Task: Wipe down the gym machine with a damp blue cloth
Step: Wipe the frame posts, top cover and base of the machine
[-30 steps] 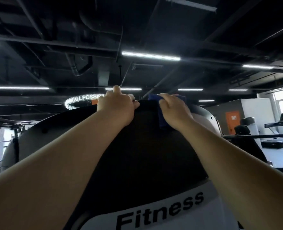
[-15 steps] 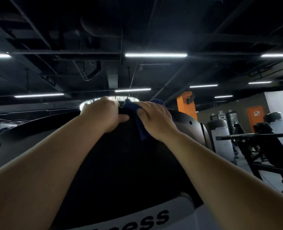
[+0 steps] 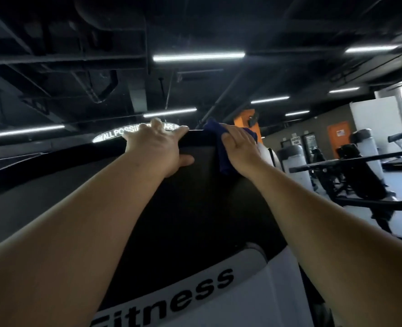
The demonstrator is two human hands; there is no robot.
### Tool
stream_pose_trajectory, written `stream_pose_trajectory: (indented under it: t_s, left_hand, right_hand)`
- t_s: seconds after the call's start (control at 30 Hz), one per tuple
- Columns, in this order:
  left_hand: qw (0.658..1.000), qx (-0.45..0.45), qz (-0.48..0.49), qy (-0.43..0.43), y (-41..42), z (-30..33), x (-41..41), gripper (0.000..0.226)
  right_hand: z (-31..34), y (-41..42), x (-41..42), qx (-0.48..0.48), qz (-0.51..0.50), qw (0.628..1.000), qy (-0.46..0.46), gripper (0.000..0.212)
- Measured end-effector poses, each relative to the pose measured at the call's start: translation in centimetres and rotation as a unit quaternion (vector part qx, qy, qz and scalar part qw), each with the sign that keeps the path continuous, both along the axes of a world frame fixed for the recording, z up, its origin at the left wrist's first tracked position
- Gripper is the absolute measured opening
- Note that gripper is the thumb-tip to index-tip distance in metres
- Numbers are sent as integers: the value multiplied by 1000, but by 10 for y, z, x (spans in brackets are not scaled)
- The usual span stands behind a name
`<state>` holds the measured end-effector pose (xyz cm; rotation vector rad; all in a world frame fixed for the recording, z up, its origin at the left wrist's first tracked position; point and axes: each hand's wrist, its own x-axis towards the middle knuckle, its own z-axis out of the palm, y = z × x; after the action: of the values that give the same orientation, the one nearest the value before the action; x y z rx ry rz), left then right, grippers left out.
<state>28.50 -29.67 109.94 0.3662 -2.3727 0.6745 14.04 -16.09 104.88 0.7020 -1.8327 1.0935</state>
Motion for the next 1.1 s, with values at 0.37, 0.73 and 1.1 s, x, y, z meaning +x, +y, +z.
stream_pose_trajectory:
  t_s: [0.37, 0.73, 1.1]
  left_hand:
    - [997, -5, -42, 59, 35, -15, -25, 81]
    - [996, 61, 38, 57, 60, -14, -39, 81]
    - [990, 99, 81, 58, 69, -21, -42, 81]
  right_hand:
    - [-3, 21, -30, -11, 25, 998, -56, 44]
    - [-77, 55, -88, -48, 77, 993, -74, 53]
    - [-147, 59, -90, -84, 90, 984, -127, 55]
